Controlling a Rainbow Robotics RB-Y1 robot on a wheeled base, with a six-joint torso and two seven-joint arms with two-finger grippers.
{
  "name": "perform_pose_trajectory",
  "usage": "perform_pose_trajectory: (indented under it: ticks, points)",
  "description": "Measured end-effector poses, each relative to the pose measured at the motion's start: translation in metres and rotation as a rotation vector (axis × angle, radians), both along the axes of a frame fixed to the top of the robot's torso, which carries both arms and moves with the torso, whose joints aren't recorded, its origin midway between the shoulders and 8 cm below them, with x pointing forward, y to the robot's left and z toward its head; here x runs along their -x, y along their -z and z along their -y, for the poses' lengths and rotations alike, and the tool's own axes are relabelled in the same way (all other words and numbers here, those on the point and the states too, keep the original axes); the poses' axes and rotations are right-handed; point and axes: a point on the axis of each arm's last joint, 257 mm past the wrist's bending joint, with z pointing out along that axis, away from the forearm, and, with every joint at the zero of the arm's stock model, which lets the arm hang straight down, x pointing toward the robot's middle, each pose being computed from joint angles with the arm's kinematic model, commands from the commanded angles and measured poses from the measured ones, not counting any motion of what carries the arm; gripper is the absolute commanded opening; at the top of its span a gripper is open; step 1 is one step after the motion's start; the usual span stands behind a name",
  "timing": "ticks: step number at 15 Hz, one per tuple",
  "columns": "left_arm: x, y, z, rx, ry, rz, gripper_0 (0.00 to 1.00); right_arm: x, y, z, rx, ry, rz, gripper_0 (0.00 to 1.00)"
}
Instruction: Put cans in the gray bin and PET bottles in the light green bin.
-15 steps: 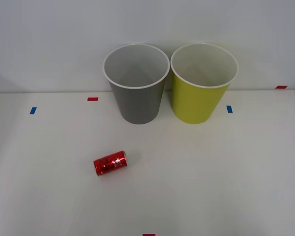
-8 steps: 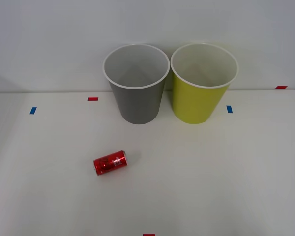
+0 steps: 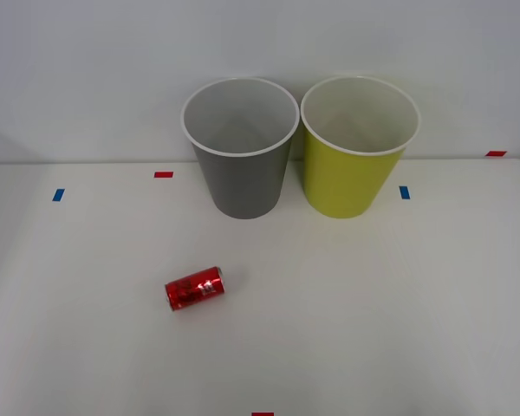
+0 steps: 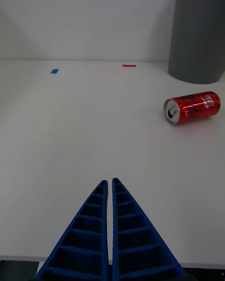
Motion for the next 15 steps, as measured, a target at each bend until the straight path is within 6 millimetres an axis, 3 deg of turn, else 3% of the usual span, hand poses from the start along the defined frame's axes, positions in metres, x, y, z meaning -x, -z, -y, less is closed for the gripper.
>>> perform_pose_trajectory:
  ticks: [15]
  points:
    - [-0.0065,-0.0022,0.0013,0.001,0.004,0.013,0.01,-0.0059,-0.0019,-0.0007,0.0,-0.001,0.011,1.0]
